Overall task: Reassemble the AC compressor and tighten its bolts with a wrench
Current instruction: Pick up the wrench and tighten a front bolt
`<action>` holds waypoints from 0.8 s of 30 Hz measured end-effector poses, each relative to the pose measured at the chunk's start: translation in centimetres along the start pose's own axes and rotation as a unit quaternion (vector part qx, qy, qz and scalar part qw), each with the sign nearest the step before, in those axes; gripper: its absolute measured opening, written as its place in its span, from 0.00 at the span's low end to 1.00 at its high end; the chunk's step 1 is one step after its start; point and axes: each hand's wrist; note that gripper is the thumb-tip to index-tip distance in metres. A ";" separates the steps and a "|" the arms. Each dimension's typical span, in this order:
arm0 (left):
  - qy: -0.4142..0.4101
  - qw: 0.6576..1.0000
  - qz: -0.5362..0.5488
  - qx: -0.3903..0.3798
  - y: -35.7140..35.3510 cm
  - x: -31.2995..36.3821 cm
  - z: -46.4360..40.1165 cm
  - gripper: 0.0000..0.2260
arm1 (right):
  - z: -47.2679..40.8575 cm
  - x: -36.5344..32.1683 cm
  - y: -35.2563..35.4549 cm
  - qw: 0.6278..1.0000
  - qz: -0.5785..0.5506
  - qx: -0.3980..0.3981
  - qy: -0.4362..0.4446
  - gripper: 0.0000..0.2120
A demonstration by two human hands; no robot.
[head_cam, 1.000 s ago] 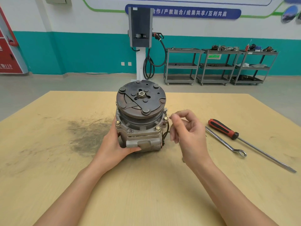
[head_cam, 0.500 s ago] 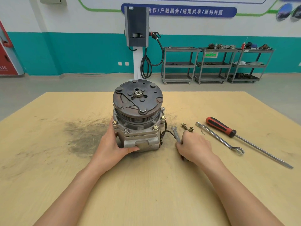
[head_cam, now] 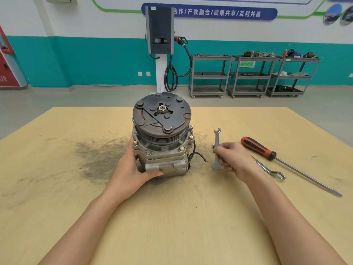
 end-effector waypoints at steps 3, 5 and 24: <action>0.003 1.000 -0.002 0.000 0.0 0.0 0.0 0.45 | 0.3 -0.6 0.5 0.973 -0.230 -0.022 0.028 0.07; 0.003 1.000 -0.004 0.001 0.0 0.0 -0.1 0.45 | 0.5 -1.0 0.6 0.958 -0.280 -0.028 0.047 0.09; 0.012 1.000 -0.006 0.001 0.0 0.0 -0.1 0.44 | 2.3 -1.7 -0.4 0.949 -0.266 -0.027 0.164 0.15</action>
Point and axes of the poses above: each hand's wrist, its own z-axis away from the middle knuckle, its own y-axis out of the back of the hand, x = y × z, and after that the axes turned 1 degree about z, right-handed
